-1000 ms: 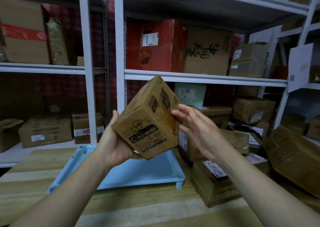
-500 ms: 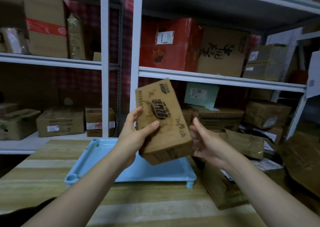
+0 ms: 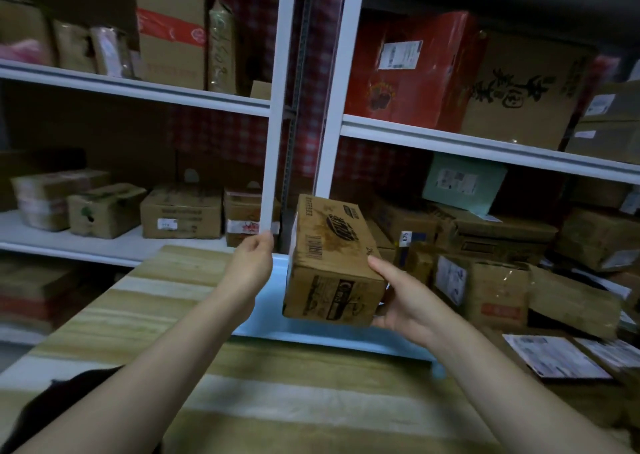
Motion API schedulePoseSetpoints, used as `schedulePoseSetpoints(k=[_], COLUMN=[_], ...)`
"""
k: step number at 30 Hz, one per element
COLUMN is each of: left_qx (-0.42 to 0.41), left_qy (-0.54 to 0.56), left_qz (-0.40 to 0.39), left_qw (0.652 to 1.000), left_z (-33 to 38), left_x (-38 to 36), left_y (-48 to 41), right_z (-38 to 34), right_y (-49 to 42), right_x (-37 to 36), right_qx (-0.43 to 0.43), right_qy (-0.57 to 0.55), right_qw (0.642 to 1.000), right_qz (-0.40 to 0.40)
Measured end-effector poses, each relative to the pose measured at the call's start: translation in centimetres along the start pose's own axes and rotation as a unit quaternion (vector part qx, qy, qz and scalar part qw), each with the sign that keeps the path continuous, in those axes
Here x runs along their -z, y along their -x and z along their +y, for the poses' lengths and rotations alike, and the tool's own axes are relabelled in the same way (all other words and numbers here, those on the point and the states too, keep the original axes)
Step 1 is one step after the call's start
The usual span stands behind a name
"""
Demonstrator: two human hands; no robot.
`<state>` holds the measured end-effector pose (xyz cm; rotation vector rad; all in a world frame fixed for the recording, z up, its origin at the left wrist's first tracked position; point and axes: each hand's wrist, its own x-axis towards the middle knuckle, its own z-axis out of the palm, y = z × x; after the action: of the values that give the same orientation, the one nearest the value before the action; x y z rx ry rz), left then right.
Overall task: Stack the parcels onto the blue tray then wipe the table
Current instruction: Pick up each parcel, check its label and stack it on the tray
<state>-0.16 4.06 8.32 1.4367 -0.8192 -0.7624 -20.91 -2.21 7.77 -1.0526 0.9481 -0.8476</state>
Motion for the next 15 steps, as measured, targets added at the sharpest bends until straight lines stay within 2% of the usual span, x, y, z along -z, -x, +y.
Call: schedulePoseSetpoints(k=[4,7,15], left_qx=[0.054,0.086,0.092], left_qy=[-0.101,-0.135,-0.224], left_qz=[0.034,0.039,-0.046], left_qw=[0.993,0.986,0.969], left_z=[-3.0,-4.4,-5.9], left_x=[3.0,4.5,6.6], left_y=[-1.6,-2.0,-2.2], right_z=[1.7,2.8,4.9], right_y=[-1.8,-3.0,-5.1], right_x=[-3.1,-5.4,-9.0], right_qx=[-0.04,-0.057,-0.068], right_qy=[-0.01,-0.014,-0.01], right_qw=[0.999,0.998,0.998], right_qz=[-0.013,-0.013,-0.011])
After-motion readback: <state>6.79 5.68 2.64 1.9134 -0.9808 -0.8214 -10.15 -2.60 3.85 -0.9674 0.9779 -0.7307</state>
